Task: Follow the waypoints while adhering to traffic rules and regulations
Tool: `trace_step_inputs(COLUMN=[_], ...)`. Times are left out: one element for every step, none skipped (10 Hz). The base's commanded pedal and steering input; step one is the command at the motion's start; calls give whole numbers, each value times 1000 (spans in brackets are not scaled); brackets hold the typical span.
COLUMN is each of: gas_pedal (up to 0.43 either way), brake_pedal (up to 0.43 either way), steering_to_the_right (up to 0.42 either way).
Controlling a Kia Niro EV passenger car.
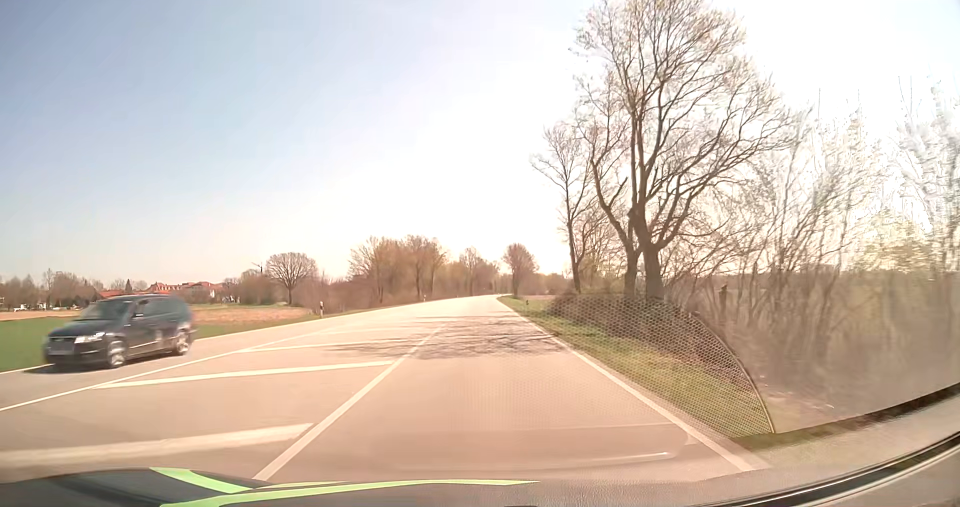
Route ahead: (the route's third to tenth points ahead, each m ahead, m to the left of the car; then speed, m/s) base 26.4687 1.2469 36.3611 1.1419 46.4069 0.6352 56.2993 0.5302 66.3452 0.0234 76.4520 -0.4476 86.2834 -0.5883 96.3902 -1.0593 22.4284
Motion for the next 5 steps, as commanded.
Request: trace_step_inputs(gas_pedal=[177,150,110,98,79], brake_pedal=[0,0,0,0,0], steering_to_the_right=[0,0,0,0,0])
